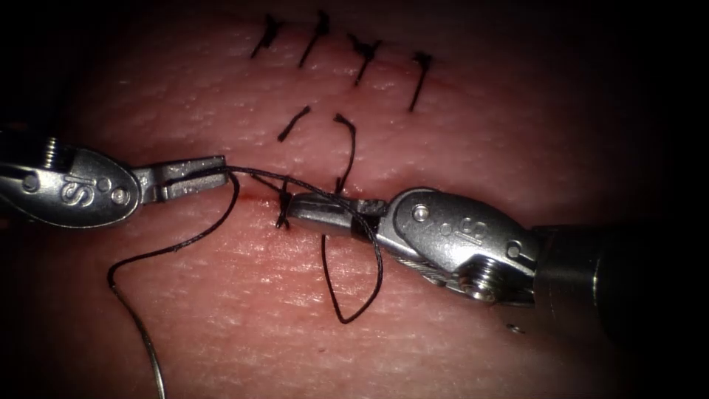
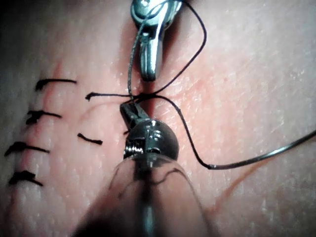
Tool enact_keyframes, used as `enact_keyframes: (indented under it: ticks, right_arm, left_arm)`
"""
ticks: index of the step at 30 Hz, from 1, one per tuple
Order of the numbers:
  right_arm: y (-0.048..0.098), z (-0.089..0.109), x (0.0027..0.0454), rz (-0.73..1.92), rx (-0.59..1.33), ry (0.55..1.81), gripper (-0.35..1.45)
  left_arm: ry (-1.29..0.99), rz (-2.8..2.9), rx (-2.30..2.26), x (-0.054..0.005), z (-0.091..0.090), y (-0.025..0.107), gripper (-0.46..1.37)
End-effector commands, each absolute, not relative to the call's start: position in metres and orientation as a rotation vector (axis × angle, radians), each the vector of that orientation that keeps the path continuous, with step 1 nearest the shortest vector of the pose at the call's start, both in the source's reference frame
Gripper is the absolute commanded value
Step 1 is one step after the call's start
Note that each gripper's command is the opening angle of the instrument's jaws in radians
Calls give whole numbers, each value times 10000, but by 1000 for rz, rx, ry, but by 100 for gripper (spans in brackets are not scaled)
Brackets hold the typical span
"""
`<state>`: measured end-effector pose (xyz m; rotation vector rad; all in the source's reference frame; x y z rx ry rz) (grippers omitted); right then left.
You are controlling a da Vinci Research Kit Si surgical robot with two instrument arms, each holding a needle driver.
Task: Wound Closure
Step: Wrap the suture counter clockwise around the right gripper.
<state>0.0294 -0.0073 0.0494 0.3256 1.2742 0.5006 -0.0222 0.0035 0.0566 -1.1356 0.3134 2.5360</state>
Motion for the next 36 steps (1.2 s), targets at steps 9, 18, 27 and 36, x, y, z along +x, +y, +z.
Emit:
enact_keyframes:
  ticks: [9,18,27,36]
  right_arm:
    - [-71,466,296,517,337,1347,-35]
    - [-69,448,308,515,353,1401,-35]
    - [-67,456,322,591,268,1428,-35]
    - [-53,456,320,804,142,1401,-35]
  left_arm:
    - [290,2563,-1103,-239,586,29,-35]
    - [289,2571,-1109,-245,596,25,-35]
    - [280,2577,-1091,-263,595,17,-35]
    - [260,2593,-1077,-271,595,-2,-35]
